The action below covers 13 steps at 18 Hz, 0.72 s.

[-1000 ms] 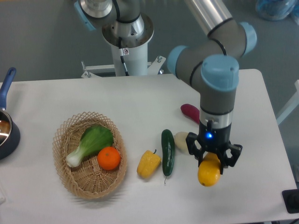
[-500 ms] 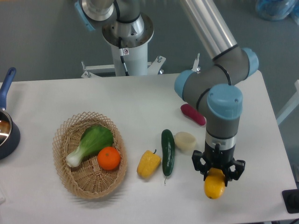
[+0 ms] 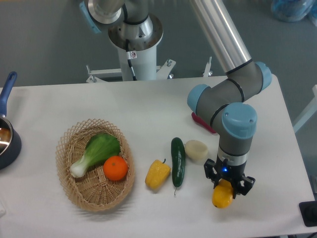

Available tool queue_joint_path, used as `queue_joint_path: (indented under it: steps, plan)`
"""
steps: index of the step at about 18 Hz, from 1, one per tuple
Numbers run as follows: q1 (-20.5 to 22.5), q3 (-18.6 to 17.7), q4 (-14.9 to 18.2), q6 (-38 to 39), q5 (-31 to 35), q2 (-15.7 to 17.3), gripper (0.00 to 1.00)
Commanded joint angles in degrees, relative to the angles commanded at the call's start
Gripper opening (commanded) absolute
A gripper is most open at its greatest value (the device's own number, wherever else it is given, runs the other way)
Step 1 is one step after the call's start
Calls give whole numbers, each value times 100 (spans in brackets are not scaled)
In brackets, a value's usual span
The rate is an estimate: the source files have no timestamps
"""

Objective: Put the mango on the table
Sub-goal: 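Lower the mango onto the table surface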

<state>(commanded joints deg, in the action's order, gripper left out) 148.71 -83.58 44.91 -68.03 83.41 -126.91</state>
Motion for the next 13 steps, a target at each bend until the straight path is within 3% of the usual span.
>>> queue_joint_path:
  steps: [13]
  plan:
    - [-35, -185, 0, 35, 0, 0, 40]
